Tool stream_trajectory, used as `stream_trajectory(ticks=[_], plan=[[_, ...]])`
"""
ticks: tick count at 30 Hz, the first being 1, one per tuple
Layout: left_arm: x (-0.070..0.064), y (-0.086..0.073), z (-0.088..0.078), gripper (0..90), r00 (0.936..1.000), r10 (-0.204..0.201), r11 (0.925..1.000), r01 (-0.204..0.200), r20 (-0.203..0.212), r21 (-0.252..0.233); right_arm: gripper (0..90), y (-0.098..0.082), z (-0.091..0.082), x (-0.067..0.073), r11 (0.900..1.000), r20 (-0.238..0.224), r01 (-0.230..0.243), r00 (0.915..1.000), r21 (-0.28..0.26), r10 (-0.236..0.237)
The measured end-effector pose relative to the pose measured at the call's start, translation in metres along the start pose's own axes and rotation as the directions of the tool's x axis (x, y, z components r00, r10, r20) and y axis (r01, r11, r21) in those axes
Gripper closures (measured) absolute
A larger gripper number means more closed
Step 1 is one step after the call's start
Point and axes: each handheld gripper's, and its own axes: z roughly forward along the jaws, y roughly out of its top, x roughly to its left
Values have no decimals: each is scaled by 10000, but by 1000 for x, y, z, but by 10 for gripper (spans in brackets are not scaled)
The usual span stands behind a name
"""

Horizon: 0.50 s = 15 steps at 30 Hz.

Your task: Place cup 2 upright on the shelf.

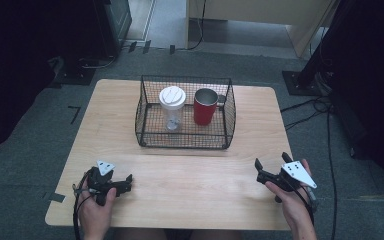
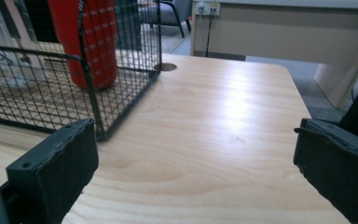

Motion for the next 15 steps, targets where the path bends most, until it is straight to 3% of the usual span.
stream_trajectory(ticks=[6,13,15], plan=[[0,0,0,1,10000,1,10000,-1,-1,0,0,-13,-5,-9,9985,332,139,9993,527,-157],[0,0,0,1,10000,0,10000,0,-2,2,0,-27,-9,-16,9877,623,485,9964,1488,-584],[0,0,0,1,10000,0,10000,0,4,-7,0,-27,-11,-18,9870,628,390,9968,1560,-493]])
